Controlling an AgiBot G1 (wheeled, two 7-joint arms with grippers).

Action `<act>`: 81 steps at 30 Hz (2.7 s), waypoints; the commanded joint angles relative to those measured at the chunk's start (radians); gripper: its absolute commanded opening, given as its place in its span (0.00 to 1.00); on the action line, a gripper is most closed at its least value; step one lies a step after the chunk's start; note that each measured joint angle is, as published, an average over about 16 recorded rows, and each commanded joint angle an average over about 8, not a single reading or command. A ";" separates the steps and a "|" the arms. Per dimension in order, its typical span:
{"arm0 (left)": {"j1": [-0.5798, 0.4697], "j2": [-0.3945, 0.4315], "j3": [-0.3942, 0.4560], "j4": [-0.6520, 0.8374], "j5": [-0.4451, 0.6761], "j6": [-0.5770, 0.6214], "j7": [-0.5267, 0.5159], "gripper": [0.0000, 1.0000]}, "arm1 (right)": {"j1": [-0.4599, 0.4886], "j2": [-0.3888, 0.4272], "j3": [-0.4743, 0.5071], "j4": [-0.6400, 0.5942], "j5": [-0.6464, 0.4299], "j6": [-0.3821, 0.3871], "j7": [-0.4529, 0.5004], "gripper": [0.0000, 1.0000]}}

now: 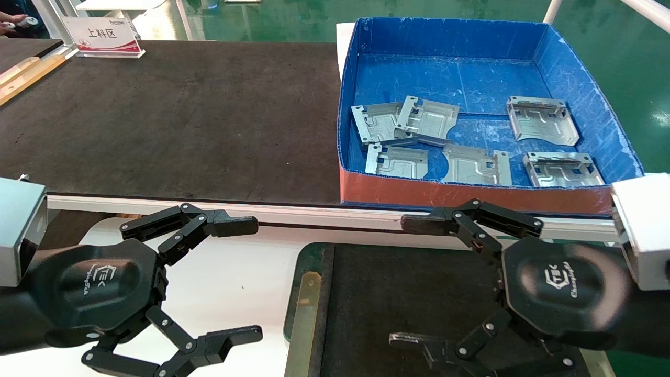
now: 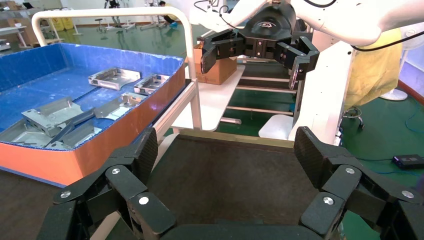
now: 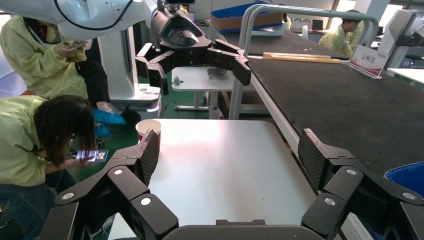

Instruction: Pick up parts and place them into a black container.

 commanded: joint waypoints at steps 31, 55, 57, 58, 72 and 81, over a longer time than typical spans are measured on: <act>0.000 0.000 0.000 0.000 0.000 0.000 0.000 0.00 | 0.000 0.000 0.000 0.000 0.000 0.000 0.000 1.00; 0.000 0.000 0.000 0.000 0.000 0.000 0.000 0.00 | 0.000 0.000 0.000 0.000 0.000 0.000 0.000 1.00; 0.000 0.000 0.000 0.000 0.000 0.000 0.000 0.00 | 0.000 0.000 0.000 0.000 0.000 0.000 0.000 1.00; 0.000 0.000 0.000 0.000 0.000 0.000 0.000 0.00 | 0.000 0.000 0.000 0.000 0.000 0.000 0.000 1.00; 0.000 0.000 0.000 0.000 0.000 0.000 0.000 1.00 | 0.000 0.000 0.000 0.000 0.000 0.000 0.000 1.00; 0.000 0.000 0.000 0.000 0.000 0.000 0.000 1.00 | 0.000 0.000 0.000 0.000 0.000 0.000 0.000 1.00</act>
